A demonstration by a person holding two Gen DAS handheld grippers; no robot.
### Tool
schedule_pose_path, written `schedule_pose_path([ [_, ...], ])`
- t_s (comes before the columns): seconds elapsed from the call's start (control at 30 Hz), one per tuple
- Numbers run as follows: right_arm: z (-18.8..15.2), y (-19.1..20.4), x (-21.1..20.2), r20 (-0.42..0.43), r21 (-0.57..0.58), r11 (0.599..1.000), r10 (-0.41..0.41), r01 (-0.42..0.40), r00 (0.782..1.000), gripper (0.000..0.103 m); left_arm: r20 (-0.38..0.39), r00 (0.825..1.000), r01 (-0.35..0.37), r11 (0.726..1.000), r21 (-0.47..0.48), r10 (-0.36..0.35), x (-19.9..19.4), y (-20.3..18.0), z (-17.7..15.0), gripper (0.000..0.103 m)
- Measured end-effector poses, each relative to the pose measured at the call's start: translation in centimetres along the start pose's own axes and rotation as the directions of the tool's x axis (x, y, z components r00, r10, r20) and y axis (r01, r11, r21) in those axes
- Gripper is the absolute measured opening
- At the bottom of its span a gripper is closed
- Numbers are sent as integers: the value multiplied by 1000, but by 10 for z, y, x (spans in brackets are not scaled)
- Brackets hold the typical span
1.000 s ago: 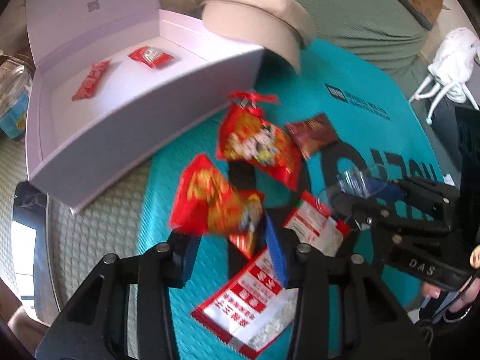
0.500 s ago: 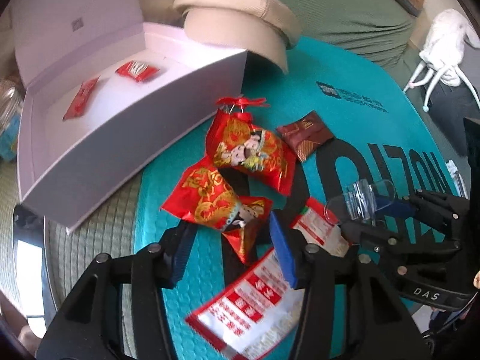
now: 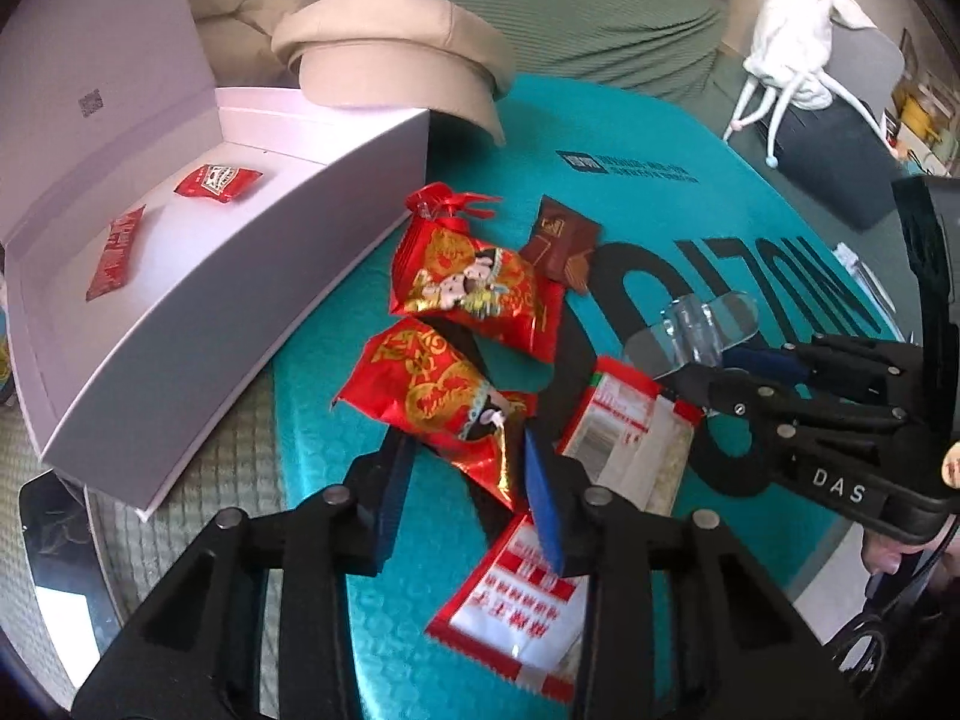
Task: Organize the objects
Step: 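Grasp the clear plastic holder with the right tool and lift it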
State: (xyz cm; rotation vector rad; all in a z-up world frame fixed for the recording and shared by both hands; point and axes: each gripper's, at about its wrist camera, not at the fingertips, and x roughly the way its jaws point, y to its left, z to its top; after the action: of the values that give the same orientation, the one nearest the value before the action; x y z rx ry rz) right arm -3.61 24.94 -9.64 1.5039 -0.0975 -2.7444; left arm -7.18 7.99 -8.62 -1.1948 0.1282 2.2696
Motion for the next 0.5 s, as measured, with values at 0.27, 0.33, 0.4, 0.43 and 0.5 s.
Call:
schedule_pose_path([
  [0.27,-17,2,-18,33,77,997,11,-13,999,26,62,998,30,999,-22,-29,-21,2,-1,34],
  [0.33,-17,4,-25,42,63,998,10,-13,999,26,85,996,30,999,-39,-26,-29,1,0,34],
  [0.4,-17,6,-33,53,49,999,8,-11,999,26,103,995,19,999,-51,-14,-39,2,-1,34],
  [0.43,-17,7,-38,61,40,999,3,-5,998,26,109,994,12,999,-52,-7,-44,1,-1,34],
  [0.5,-17,10,-45,77,23,1000,1,-3,997,26,117,993,-13,999,-48,18,-53,-1,-2,34],
])
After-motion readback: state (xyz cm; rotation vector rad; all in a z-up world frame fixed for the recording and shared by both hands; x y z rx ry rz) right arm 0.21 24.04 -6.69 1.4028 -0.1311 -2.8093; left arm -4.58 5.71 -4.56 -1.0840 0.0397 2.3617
